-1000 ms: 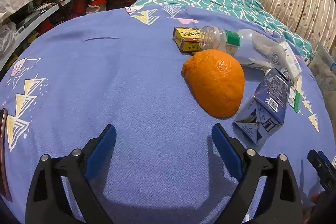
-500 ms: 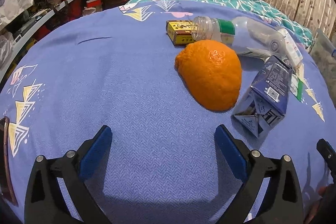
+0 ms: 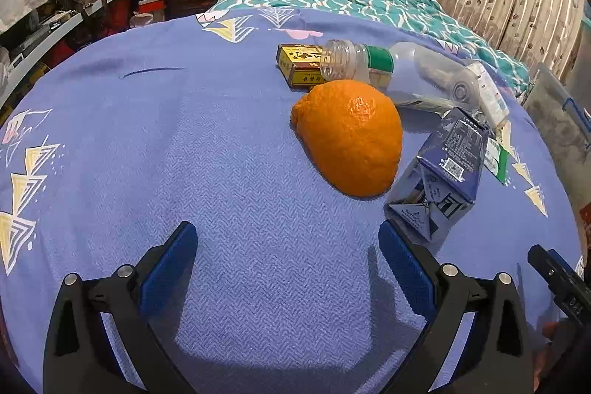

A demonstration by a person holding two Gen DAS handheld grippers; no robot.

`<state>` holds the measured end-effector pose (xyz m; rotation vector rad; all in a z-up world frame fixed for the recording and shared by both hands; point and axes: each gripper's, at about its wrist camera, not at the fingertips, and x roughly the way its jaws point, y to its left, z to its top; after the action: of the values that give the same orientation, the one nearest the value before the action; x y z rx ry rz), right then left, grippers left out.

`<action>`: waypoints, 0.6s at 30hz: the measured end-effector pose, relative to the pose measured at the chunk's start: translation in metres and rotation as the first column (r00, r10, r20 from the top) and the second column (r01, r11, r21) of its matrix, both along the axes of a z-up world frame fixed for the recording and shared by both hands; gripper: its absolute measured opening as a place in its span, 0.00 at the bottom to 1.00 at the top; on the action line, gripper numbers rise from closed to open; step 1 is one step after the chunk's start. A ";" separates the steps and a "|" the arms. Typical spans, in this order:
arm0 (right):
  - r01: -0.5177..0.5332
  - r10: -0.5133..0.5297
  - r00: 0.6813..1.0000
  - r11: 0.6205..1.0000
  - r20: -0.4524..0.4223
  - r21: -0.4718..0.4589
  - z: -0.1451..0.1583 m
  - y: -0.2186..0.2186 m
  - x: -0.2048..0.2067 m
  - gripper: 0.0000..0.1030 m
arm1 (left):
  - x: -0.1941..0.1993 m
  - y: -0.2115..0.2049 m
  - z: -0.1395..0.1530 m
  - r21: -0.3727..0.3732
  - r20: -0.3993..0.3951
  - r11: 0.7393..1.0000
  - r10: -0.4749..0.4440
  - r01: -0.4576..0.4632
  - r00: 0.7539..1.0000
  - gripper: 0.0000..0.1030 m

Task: Collect trash

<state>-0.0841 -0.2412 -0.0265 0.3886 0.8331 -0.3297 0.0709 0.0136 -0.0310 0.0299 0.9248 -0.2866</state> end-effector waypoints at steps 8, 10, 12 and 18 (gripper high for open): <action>0.000 -0.001 1.000 1.000 0.002 0.002 0.000 0.000 0.000 0.97 | -0.003 -0.002 0.002 0.024 0.023 1.000 -0.003 0.003 1.000 0.92; 0.001 -0.001 1.000 1.000 0.004 0.004 0.000 0.000 0.000 0.97 | -0.004 -0.002 0.002 0.024 0.023 1.000 -0.001 0.001 1.000 0.92; 0.001 -0.001 1.000 1.000 0.004 0.005 0.000 0.000 0.000 0.97 | -0.004 -0.002 0.003 0.024 0.022 1.000 0.005 -0.005 1.000 0.92; 0.002 -0.002 1.000 1.000 0.010 0.010 0.000 -0.001 -0.001 0.97 | -0.004 -0.001 0.002 0.030 0.020 0.999 0.015 -0.016 1.000 0.92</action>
<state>-0.0850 -0.2417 -0.0264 0.4001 0.8252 -0.3251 0.0669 0.0123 -0.0287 0.0530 0.9095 -0.2580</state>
